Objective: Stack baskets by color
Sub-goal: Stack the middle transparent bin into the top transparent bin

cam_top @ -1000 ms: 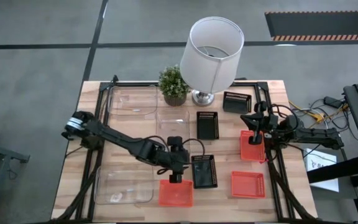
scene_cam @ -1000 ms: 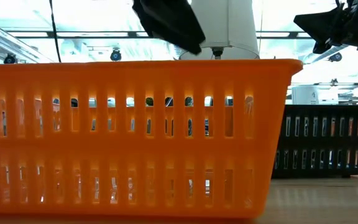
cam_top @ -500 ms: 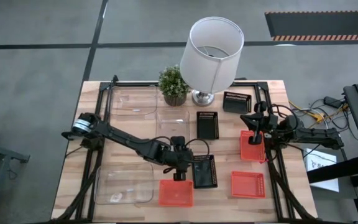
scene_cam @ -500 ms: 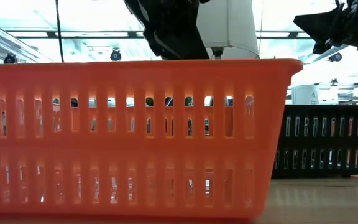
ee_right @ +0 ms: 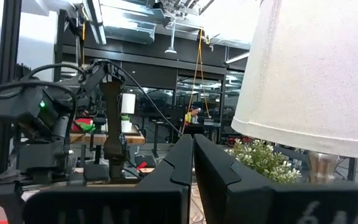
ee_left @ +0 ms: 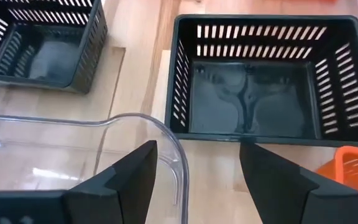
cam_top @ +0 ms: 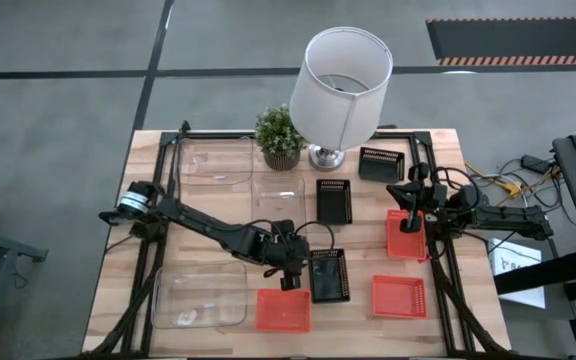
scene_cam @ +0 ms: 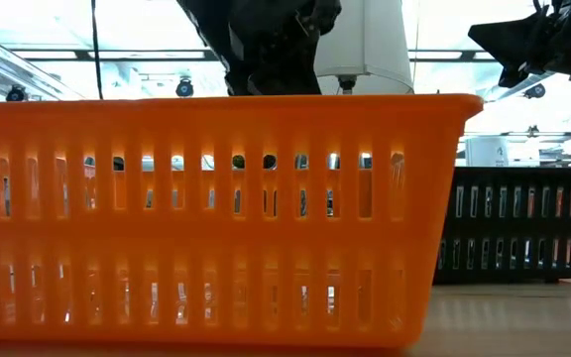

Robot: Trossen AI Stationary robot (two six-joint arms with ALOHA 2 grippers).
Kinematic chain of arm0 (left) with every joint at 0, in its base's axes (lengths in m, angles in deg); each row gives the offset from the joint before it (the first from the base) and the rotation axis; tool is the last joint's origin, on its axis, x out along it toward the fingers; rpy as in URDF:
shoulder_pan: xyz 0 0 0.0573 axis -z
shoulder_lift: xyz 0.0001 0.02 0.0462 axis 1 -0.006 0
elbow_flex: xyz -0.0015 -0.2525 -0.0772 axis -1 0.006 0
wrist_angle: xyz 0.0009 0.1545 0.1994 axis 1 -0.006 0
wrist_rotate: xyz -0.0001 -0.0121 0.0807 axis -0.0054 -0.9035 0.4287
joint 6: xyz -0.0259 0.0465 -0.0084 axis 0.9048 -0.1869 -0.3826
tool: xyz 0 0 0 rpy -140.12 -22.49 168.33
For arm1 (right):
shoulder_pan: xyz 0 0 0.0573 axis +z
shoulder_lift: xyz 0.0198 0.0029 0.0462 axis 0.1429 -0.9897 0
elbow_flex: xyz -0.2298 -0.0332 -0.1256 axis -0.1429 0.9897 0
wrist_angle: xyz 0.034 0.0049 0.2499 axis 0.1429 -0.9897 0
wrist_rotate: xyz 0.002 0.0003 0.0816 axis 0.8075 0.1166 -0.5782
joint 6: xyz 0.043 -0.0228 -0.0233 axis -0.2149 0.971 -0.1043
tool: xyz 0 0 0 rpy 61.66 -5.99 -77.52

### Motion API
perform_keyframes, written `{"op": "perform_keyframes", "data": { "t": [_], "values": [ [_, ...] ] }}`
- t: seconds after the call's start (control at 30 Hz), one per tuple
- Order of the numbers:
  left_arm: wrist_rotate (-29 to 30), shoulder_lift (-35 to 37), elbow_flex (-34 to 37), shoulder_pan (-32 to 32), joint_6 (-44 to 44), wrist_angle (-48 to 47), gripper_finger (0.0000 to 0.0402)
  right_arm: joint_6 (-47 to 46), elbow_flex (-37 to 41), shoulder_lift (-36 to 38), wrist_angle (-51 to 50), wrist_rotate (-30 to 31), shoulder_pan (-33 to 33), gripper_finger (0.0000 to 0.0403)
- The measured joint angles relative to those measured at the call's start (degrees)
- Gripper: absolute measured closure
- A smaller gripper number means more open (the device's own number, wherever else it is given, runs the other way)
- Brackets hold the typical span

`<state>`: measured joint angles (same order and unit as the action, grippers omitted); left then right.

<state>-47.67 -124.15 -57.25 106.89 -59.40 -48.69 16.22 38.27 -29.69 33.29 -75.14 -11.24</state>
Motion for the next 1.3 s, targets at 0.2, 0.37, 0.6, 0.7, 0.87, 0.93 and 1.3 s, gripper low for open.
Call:
{"op": "perform_keyframes", "data": {
  "t": [0.2, 0.37, 0.6, 0.7, 0.87, 0.93, 1.3],
  "values": [
    [-0.35, 0.09, 1.14, -0.02, 0.95, 0.23, 0.0188, 0.00, 0.00, -0.02, 0.00, 0.00, -0.02, 0.0394],
    [-0.55, 0.09, 3.03, -0.17, 2.93, 1.04, 0.0191, 0.00, 0.00, -0.02, 0.00, 0.00, -0.01, 0.0394],
    [-0.57, 0.09, 3.41, -0.26, 3.37, 1.02, 0.0252, 0.02, 0.00, 0.00, 0.00, 0.00, -0.02, 0.0394],
    [-0.78, 0.09, 3.41, -0.26, 3.35, 1.00, 0.0295, 0.06, 0.00, 0.00, -0.02, 0.00, -0.02, 0.0394],
    [-2.03, 0.09, 3.49, -0.37, 3.31, 1.02, 0.0378, 0.04, 0.00, -0.02, -0.22, 0.00, 0.00, 0.0394],
    [-2.05, 0.09, 3.50, -0.37, 3.30, 1.02, 0.0394, 0.04, 0.00, -0.02, -0.29, 0.00, -0.02, 0.0394],
    [-2.25, 2.08, 1.78, -0.26, 0.34, -1.88, 0.0401, 0.02, 0.00, 0.00, -1.33, 0.00, 0.00, 0.0394]
  ]
}}
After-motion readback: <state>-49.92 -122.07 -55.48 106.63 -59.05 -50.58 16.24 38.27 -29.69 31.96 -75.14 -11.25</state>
